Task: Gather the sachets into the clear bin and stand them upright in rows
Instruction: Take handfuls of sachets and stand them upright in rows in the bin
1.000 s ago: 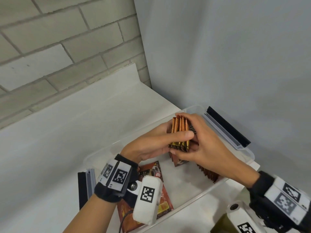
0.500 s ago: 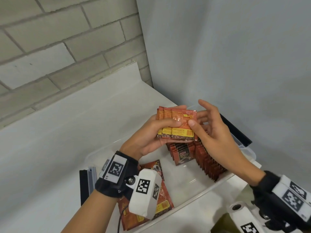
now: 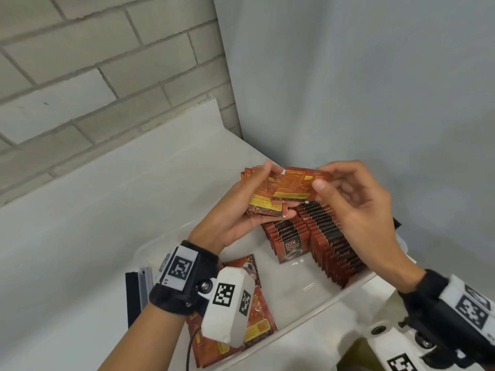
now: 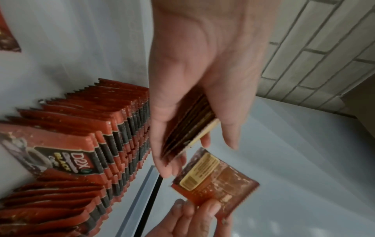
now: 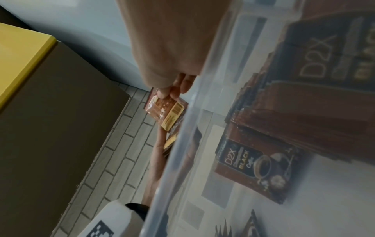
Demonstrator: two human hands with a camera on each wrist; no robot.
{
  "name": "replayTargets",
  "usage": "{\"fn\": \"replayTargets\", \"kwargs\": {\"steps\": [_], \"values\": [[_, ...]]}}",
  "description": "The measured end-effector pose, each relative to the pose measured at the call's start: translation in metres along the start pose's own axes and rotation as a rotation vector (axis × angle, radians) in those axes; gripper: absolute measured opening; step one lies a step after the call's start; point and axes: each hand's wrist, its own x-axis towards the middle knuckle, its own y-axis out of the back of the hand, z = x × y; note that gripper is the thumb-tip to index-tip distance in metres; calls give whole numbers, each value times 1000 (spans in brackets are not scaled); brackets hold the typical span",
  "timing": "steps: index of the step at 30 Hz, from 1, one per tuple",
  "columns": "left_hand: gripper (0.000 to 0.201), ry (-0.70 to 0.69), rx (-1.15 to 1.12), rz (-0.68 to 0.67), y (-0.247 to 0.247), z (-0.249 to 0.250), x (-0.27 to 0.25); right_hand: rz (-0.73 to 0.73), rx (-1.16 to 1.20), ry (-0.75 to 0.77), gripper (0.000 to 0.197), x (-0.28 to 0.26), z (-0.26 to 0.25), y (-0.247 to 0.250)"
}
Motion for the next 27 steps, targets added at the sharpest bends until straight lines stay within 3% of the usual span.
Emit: {"fn": "replayTargets", "kwargs": {"steps": [6, 11, 16, 22, 27], "values": [[28, 12, -100, -67, 1, -2, 1, -107, 68, -15, 17, -2, 0, -2], [37, -98, -97, -41, 5, -2, 3, -137, -15, -19, 17, 1, 4, -1], [45, -224, -172, -42, 6, -2, 3, -156, 64, -216, 33, 1, 3, -3], [50, -253, -149, -88, 4, -4, 3, -158, 106, -341, 21, 4, 1, -1], [38, -252, -179, 3, 2, -1, 5, -127, 123, -340, 8, 4, 1, 1]]}}
